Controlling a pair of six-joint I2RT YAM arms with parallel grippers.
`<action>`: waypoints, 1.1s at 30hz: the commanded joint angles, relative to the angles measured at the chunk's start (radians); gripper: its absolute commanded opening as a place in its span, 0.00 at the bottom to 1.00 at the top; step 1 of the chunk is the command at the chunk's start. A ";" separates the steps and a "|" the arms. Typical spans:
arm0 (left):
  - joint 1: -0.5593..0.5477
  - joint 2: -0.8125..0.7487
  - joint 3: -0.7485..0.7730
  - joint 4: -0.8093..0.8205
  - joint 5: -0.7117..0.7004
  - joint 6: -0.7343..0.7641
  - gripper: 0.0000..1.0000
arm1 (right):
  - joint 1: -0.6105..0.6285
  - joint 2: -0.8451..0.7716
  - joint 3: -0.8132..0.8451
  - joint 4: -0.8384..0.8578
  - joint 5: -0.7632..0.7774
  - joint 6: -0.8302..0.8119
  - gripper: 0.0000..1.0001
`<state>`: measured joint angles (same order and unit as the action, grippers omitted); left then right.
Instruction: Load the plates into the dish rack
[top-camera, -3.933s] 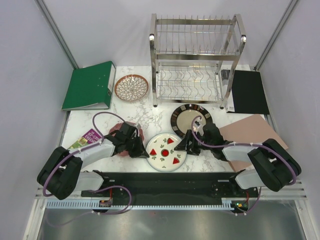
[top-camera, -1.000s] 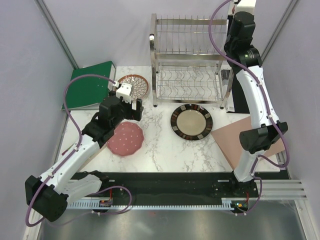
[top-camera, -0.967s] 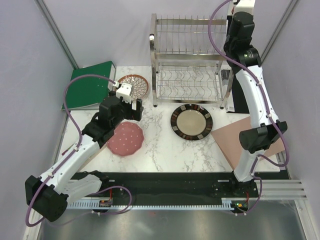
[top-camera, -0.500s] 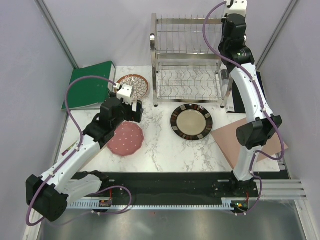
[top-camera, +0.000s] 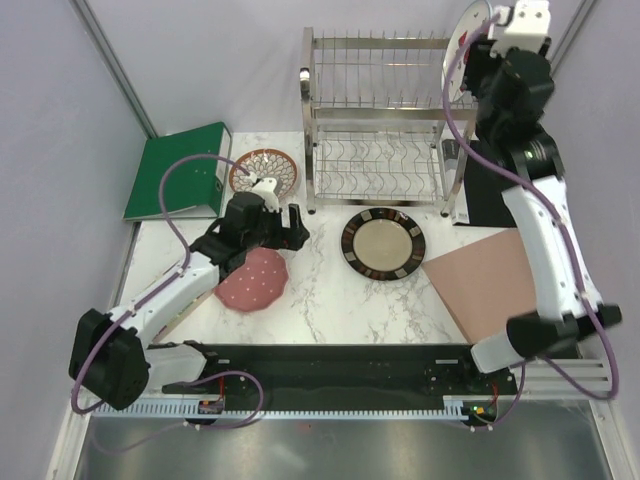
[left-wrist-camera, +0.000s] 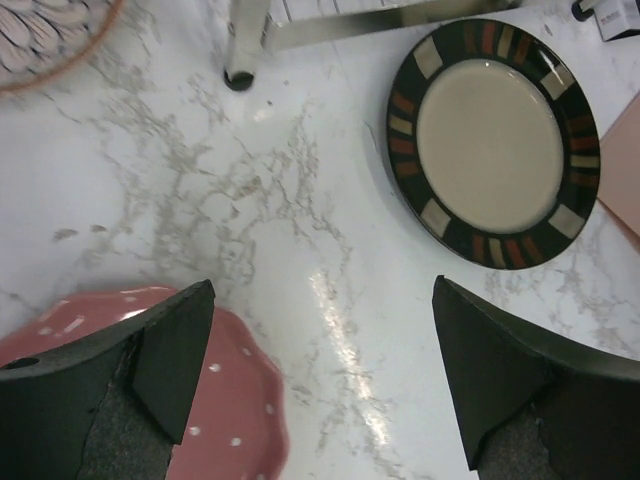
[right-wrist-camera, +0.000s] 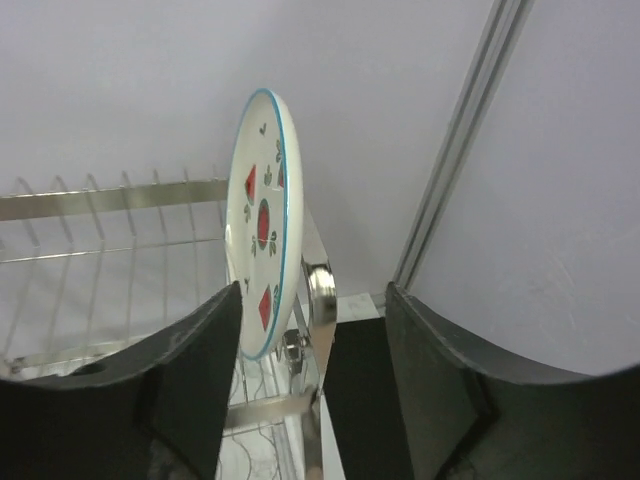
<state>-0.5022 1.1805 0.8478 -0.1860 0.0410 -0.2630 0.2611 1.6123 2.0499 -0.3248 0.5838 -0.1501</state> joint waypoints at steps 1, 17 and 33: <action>-0.018 0.094 0.001 0.060 0.117 -0.296 0.94 | 0.004 -0.263 -0.202 -0.065 -0.169 0.053 0.72; -0.082 0.487 0.026 0.315 0.162 -0.608 0.63 | -0.217 -0.623 -1.045 -0.260 -0.987 0.472 0.88; -0.131 0.758 0.197 0.362 0.218 -0.714 0.54 | -0.258 -0.609 -1.185 -0.286 -1.056 0.478 0.88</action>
<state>-0.6117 1.9110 1.0363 0.1413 0.2459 -0.9051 0.0082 1.0168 0.9020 -0.6281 -0.4557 0.3130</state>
